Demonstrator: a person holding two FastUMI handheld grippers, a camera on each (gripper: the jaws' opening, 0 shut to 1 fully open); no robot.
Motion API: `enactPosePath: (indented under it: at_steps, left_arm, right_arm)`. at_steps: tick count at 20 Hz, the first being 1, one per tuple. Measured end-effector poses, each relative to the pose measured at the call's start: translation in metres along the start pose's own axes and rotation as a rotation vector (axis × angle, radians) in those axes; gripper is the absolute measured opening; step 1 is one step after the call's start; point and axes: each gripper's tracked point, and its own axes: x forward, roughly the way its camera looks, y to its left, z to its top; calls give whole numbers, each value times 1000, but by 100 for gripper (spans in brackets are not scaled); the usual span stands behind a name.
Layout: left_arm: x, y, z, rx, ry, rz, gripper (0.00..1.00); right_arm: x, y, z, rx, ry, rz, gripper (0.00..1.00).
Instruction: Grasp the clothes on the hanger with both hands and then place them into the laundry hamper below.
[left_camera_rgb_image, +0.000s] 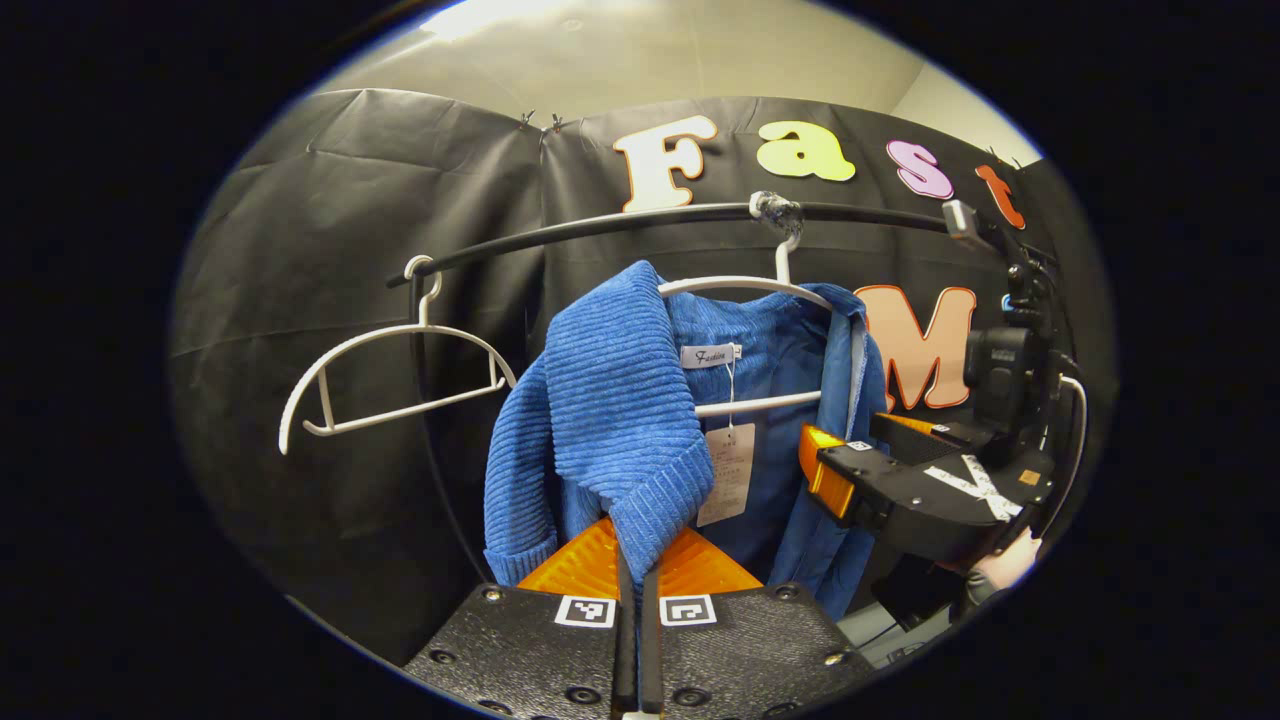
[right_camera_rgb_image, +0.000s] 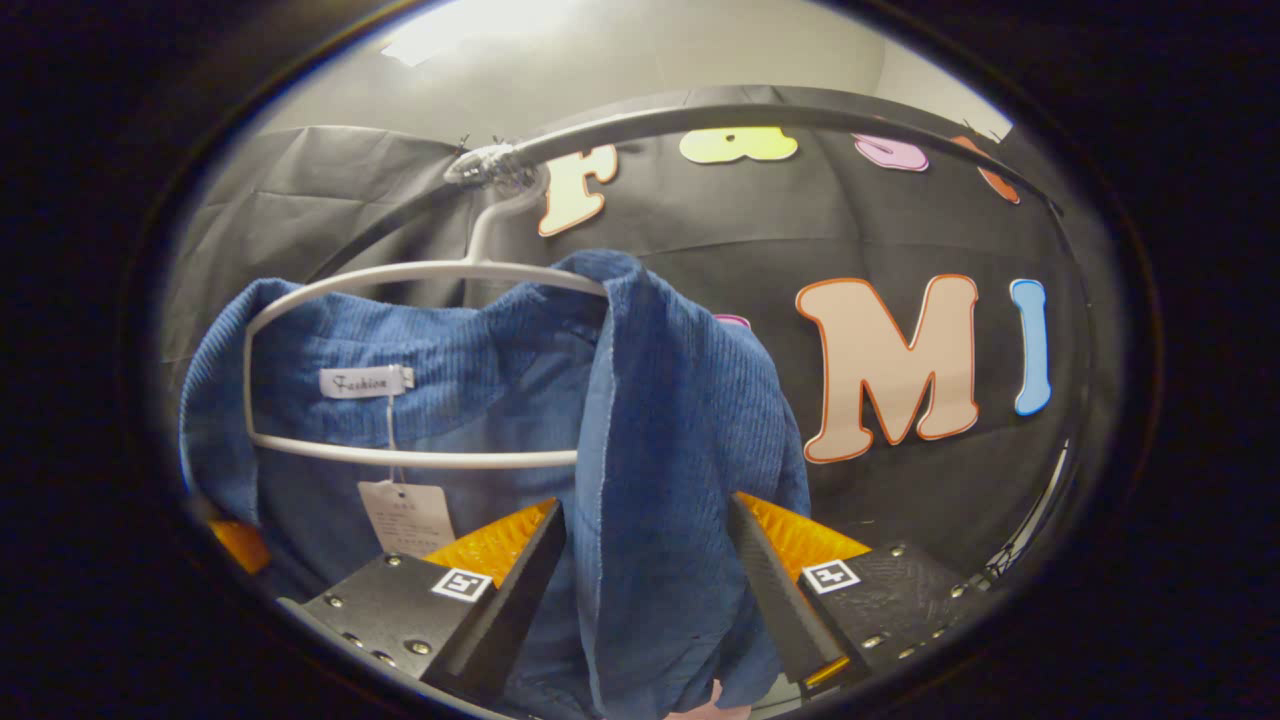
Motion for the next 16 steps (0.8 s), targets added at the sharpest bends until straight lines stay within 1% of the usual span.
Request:
enactPosePath:
  at_steps: [1,2,4,6,7,9,10,12,13,14,16]
  left_arm:
    - [0,2,3,3,-4,8,2]
    - [-1,5,4,7,-8,18,5]
    - [-1,13,8,16,-14,38,5]
    - [-3,20,13,13,-23,57,5]
    - [-4,24,15,11,-27,69,5]
    - [-7,33,19,12,-35,97,5]
    - [-9,39,20,11,-39,113,5]
    - [-12,49,26,7,-50,144,5]
    - [-13,54,29,5,-57,160,5]
    - [-15,62,31,4,-62,178,5]
    - [-18,75,37,-2,-78,215,2]
  right_arm:
    - [2,-3,-3,-5,8,-13,97]
    - [7,-4,-7,-11,14,-20,92]
    - [8,-9,-11,-26,20,-32,76]
    - [6,-15,-14,-50,34,-42,75]
    - [6,-20,-14,-63,32,-61,75]
    - [11,-23,-15,-66,39,-59,41]
    - [6,-30,-13,-73,43,-89,40]
    - [6,-44,-12,-70,49,-130,10]
    - [6,-45,-11,-68,52,-132,5]
    - [4,-48,-9,-66,60,-139,11]
    - [2,-55,-5,-58,62,-149,11]
